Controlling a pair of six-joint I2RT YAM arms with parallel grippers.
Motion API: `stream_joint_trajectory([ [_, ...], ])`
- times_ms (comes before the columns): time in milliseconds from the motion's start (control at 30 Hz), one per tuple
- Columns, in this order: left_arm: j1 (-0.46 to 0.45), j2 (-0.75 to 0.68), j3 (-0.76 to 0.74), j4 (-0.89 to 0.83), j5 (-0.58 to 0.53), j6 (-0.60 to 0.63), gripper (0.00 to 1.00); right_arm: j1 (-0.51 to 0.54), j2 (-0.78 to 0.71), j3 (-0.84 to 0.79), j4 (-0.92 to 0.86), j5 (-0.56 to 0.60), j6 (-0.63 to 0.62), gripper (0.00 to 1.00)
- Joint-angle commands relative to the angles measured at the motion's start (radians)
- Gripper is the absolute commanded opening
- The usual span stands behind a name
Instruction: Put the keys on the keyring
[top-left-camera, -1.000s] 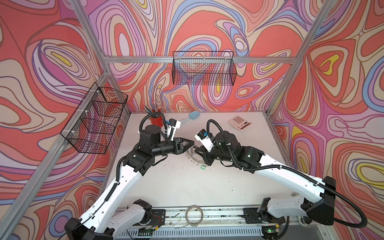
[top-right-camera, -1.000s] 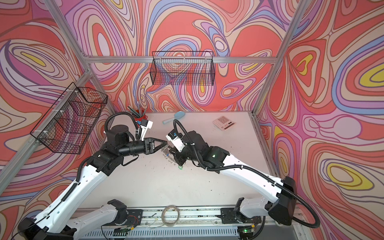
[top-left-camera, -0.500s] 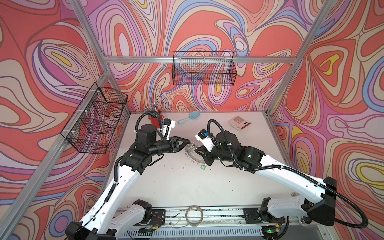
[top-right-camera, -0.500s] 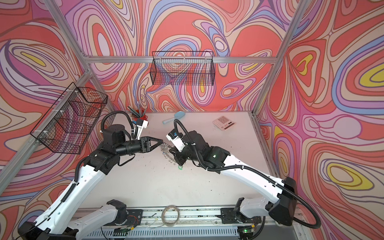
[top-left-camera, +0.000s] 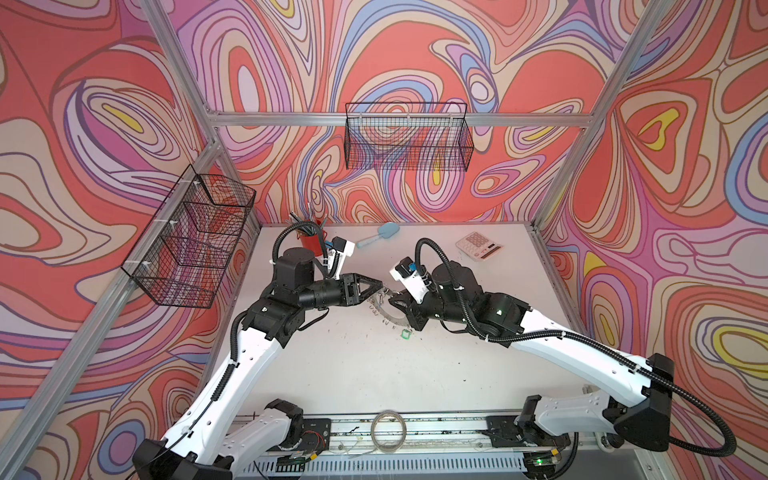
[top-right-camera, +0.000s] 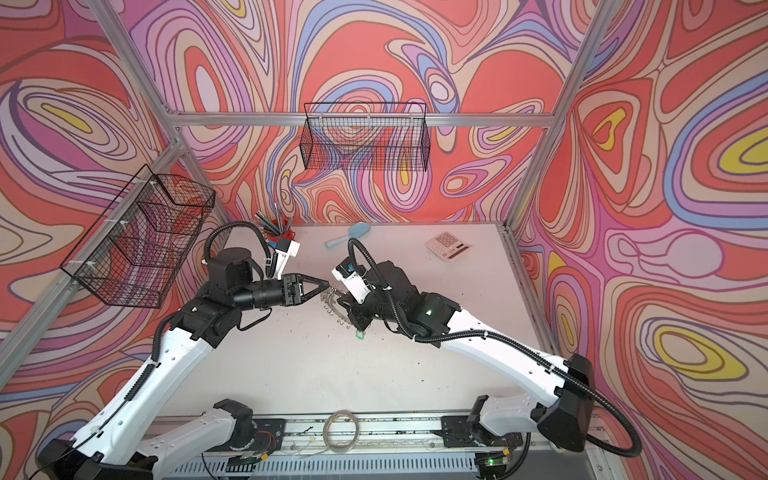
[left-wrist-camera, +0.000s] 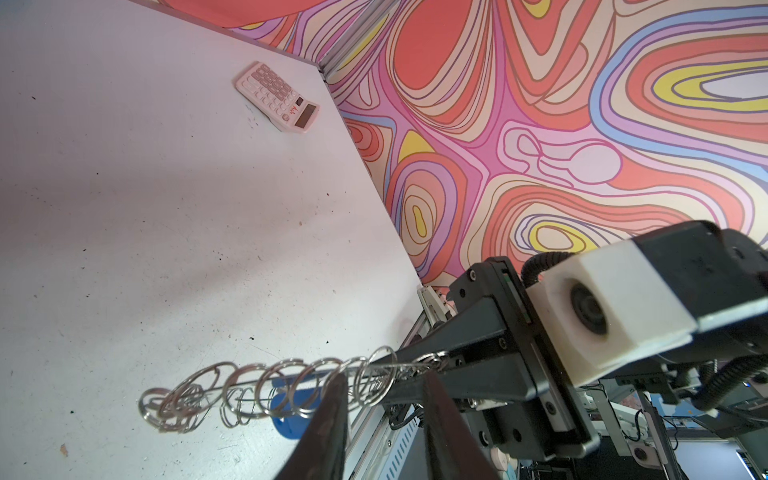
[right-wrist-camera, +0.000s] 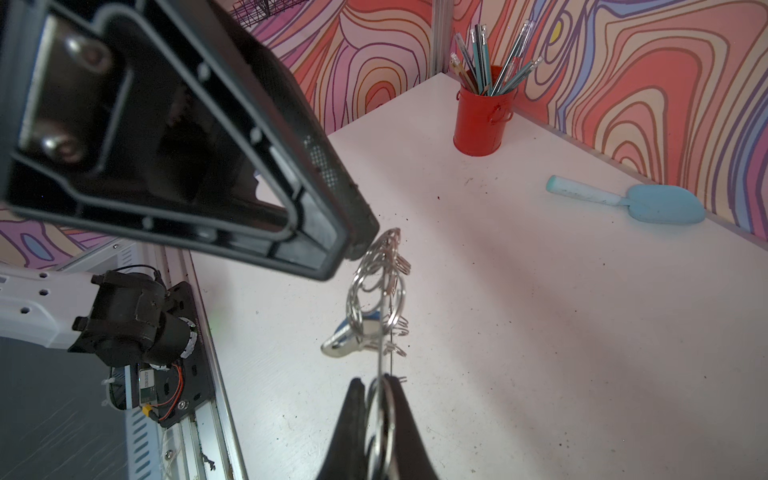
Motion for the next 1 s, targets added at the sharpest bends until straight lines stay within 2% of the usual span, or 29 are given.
stream_joint_trajectory([
  [0, 0.003, 0.011, -0.015, 0.05, 0.037, -0.019, 0.33, 0.007, -0.012, 0.011, 0.039, -0.012, -0.01, 0.0],
  [400, 0.002, 0.002, -0.053, 0.076, 0.064, -0.044, 0.34, 0.008, -0.01, 0.005, 0.047, -0.014, -0.01, 0.0],
  [600, 0.003, 0.0, -0.061, 0.146, 0.101, -0.068, 0.34, 0.007, -0.007, 0.003, 0.052, -0.018, -0.006, 0.0],
  [967, 0.002, 0.007, -0.061, 0.156, 0.108, -0.072, 0.3, 0.007, -0.006, 0.003, 0.052, -0.017, -0.006, 0.0],
])
